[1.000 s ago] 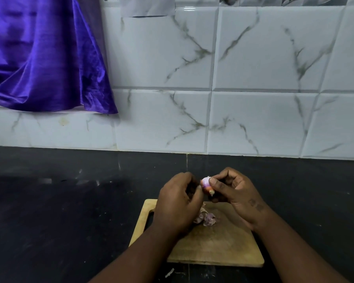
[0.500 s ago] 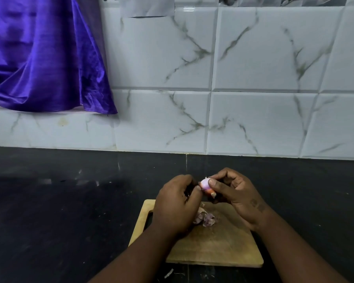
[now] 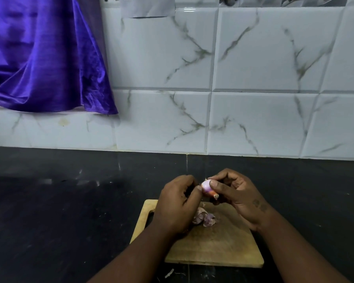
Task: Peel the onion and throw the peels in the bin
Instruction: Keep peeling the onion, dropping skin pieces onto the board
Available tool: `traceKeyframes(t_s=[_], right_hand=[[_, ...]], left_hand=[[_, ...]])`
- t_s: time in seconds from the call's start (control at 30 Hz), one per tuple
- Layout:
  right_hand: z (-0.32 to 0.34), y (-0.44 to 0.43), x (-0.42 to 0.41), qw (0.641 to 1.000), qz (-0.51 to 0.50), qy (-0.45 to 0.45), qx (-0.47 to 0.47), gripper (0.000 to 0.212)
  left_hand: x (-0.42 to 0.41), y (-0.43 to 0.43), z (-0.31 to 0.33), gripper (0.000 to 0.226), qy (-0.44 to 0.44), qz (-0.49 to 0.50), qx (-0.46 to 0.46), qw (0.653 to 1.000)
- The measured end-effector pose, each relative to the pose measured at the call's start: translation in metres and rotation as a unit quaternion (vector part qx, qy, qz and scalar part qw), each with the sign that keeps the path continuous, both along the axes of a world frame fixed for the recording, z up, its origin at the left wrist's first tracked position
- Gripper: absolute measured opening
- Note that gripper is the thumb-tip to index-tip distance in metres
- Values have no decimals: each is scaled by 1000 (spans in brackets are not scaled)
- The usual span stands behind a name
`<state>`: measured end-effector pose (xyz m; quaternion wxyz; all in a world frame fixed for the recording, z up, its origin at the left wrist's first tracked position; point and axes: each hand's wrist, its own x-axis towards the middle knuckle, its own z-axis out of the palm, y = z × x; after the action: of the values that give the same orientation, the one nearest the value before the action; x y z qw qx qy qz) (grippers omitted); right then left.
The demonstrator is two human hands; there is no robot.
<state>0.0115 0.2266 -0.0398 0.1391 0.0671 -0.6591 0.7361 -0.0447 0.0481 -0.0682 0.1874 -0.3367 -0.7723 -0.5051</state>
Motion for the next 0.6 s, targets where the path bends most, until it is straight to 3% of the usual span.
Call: traceKeyframes(t_s=[0.17,0.43,0.6], right_hand=[[-1,-1,0,999,-13,8,44,29],[0,-3,2,1000,-7,6,22,20],[0,-2,1,999,-15,10,40,21]], left_hand=[[0,0,0,25,13,1,-8,1000],[-1,0,1,21,-1,-17,-1,1000],[3,0,1,31,9,-12,-21,1000]])
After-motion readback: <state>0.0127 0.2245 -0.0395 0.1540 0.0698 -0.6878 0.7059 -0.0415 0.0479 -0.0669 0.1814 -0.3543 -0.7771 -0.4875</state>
